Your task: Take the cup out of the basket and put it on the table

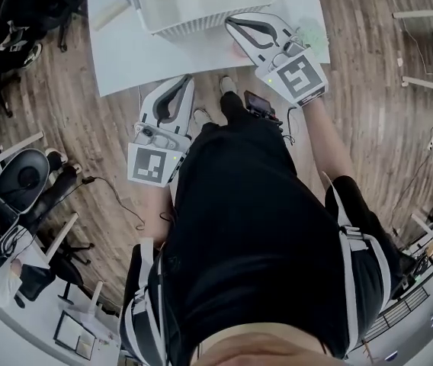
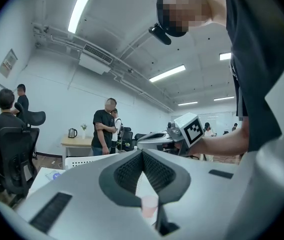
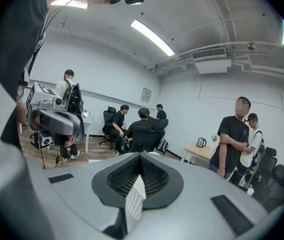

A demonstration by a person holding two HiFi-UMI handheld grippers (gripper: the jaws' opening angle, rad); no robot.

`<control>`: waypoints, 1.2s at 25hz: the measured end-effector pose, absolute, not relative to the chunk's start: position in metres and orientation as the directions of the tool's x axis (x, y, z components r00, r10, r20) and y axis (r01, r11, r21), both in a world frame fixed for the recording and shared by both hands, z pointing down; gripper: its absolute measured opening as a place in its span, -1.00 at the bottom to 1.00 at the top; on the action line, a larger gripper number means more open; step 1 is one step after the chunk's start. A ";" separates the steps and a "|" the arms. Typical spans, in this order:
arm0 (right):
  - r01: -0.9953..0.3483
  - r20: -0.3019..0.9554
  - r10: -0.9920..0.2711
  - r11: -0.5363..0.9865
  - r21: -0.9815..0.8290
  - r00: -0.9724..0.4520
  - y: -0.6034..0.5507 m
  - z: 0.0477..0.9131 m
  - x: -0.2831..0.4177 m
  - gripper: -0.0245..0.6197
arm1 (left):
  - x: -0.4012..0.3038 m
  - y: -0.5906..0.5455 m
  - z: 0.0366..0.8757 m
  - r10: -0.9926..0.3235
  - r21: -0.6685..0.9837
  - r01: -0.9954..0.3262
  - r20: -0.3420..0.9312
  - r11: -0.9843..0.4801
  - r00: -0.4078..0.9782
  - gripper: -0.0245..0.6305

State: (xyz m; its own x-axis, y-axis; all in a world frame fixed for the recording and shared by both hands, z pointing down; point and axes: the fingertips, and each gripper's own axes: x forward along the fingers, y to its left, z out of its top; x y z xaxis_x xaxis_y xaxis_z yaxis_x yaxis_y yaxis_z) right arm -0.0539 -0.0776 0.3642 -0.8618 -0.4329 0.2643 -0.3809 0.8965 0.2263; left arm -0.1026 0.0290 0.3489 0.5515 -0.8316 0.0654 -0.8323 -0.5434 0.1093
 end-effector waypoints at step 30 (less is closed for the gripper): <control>0.066 0.719 -0.198 0.945 0.320 -0.666 -0.274 0.526 -0.156 -0.63 | -0.134 -0.044 0.346 -0.966 0.113 -0.965 0.083 -0.237 0.247 -0.86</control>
